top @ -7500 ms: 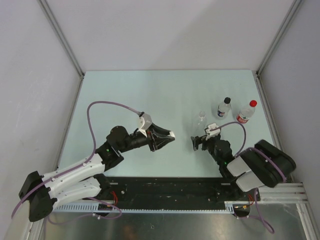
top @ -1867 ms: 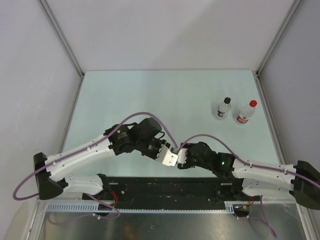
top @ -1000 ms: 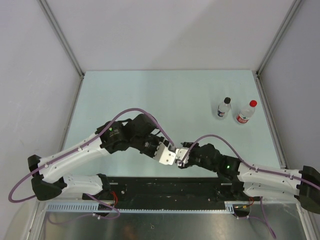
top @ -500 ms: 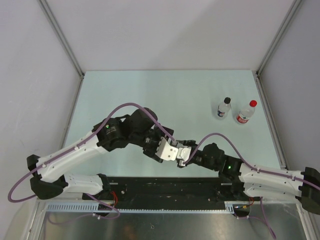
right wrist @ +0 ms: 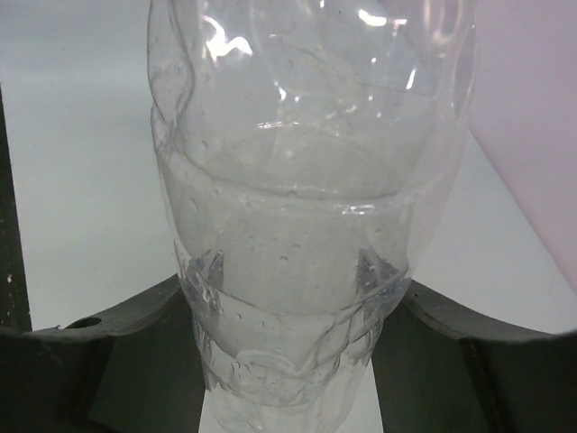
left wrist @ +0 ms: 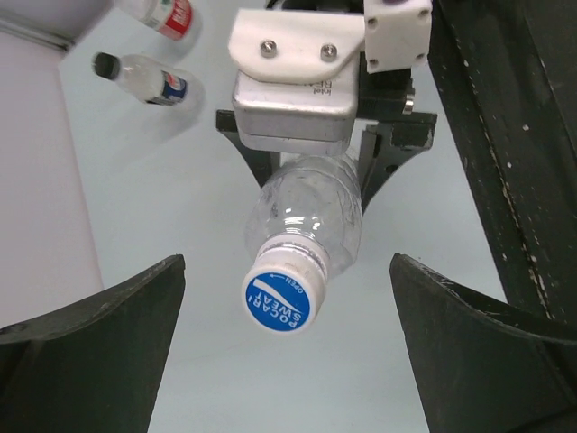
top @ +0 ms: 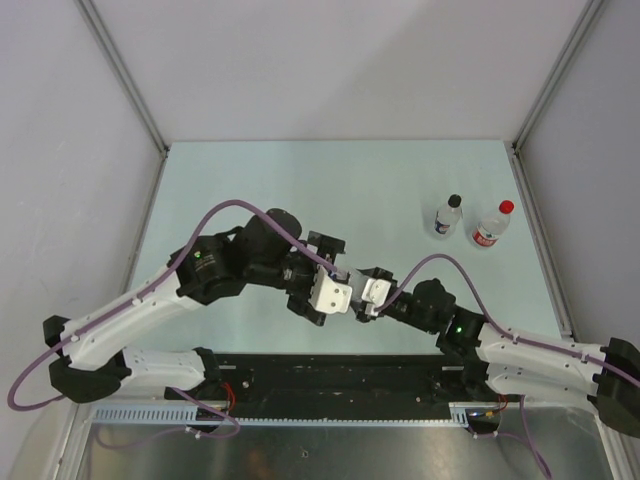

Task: Screw on the bottle caps
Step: Screw the bottle cap onto the plastic bottle.

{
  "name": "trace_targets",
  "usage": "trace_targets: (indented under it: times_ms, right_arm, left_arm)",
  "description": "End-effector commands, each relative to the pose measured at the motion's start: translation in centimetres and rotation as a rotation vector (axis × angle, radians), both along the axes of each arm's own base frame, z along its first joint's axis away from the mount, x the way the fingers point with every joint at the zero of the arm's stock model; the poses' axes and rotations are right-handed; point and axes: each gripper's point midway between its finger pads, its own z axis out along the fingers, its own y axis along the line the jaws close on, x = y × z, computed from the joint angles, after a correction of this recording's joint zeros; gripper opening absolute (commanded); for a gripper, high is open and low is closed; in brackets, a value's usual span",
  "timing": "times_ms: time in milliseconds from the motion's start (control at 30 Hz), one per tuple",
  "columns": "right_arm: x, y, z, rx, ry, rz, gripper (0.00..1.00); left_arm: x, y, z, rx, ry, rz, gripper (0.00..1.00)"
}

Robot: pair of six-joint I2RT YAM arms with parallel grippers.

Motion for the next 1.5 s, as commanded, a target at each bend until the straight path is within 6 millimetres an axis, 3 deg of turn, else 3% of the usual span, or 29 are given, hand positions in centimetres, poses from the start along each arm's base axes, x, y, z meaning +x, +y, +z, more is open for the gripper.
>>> trace_targets:
  times_ms: [0,133,333,467,567,700,767,833,1133,1333,1467]
  right_arm:
    - [0.7,0.0,4.0,0.163,-0.012,-0.027,0.0]
    - [1.1,-0.7,4.6,0.21,-0.009,-0.048,0.0]
    - [2.4,-1.7,4.6,0.259,0.016,-0.118,0.0]
    - [4.4,-3.5,5.0,0.336,0.033,-0.254,0.0]
    - [5.6,-4.7,5.4,0.378,0.036,-0.346,0.0]
    - [6.4,-5.8,4.8,0.383,0.043,-0.424,0.0]
    - [6.8,-6.0,4.2,0.375,0.046,-0.449,0.0]
    - [7.1,-6.2,3.7,0.37,0.048,-0.477,0.0]
    - [7.8,-5.3,2.1,0.363,0.055,-0.48,0.0]
    - [7.7,-5.2,1.7,0.354,0.067,-0.477,0.0]
    - [7.8,-5.2,1.6,0.347,0.064,-0.478,0.0]
  left_arm:
    - [0.5,-0.8,6.0,-0.199,-0.045,0.062,1.0]
    - [1.1,-1.6,9.0,-0.322,-0.047,0.107,1.0]
    - [0.0,-2.5,13.4,-0.498,-0.002,0.08,1.0]
    - [0.2,-2.9,17.1,-0.645,0.022,0.109,0.99]
    - [2.2,-3.0,20.0,-0.781,0.075,0.252,0.99]
    - [7.5,-1.8,22.3,-0.965,0.161,0.62,1.0]
    - [9.6,-1.1,21.7,-1.015,0.21,0.788,0.99]
    - [10.4,-0.9,19.8,-1.019,0.256,0.876,1.0]
    - [11.0,-3.6,13.9,-0.952,0.417,0.955,0.95]
    - [11.7,-3.2,10.4,-0.913,0.439,1.053,0.87]
    - [11.1,-4.2,9.1,-0.882,0.501,1.029,0.83]
